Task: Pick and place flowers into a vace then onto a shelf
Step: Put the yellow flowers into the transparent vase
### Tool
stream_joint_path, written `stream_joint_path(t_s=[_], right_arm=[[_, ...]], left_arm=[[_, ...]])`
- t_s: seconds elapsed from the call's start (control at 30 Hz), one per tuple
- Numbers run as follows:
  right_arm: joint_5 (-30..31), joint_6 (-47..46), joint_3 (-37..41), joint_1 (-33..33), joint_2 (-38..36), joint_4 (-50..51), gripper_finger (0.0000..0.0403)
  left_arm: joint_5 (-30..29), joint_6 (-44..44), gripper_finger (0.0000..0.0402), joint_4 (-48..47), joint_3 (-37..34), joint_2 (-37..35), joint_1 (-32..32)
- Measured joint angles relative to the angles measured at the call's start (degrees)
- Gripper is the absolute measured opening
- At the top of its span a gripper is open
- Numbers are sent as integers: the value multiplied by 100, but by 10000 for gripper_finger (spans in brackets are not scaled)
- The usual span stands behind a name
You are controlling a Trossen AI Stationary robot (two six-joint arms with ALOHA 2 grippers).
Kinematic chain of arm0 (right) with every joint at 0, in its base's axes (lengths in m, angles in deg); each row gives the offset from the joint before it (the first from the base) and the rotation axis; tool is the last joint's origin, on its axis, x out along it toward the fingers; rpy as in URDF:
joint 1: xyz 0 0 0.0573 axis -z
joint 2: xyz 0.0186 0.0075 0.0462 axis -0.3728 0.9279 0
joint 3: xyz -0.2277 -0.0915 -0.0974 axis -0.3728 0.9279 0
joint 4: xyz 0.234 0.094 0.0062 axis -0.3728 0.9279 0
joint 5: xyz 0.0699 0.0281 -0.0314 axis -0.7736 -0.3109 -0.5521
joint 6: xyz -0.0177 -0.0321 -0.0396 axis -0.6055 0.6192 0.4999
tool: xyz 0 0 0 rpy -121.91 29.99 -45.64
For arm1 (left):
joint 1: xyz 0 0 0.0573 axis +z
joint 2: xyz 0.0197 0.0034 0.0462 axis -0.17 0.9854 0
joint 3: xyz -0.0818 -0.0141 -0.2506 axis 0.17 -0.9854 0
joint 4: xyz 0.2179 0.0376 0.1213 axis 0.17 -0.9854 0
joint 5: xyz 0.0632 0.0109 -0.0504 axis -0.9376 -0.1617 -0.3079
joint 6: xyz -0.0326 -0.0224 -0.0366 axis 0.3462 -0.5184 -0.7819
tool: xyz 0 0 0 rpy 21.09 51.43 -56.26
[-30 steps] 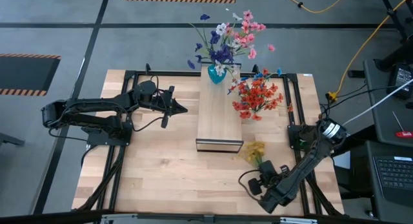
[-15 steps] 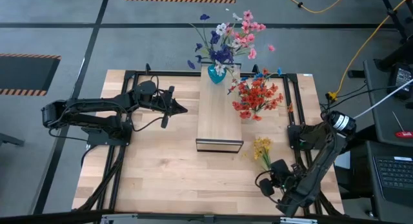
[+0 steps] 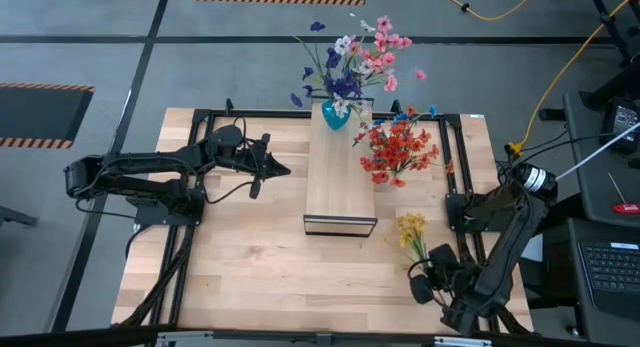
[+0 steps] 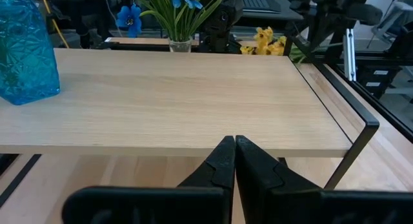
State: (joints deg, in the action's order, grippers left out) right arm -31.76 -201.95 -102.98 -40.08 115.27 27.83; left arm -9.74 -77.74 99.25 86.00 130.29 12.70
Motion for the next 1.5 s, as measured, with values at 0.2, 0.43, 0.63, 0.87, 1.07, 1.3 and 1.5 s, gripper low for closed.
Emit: stream_joint_path(t_s=[0.2,0.43,0.63,0.87,1.07,1.3,1.5], right_arm=[[254,43,0,-1,-169,70,7],[706,105,-2,-162,-625,344,6],[908,482,-2,-316,-783,349,6],[2147,823,-2,-630,-815,396,6],[3512,1265,-2,-809,-815,645,6],[4439,1241,-2,-836,-813,1153,6],[5045,1252,32,-634,-813,1197,6]], left_arm=[[0,2,6,1,0,0,-1],[-1,2,5,-2,0,0,-1],[0,4,8,0,0,0,0],[0,4,6,-1,0,0,0],[0,2,7,-1,0,0,1],[0,2,8,0,0,0,-1],[0,13,4,-2,0,0,2]])
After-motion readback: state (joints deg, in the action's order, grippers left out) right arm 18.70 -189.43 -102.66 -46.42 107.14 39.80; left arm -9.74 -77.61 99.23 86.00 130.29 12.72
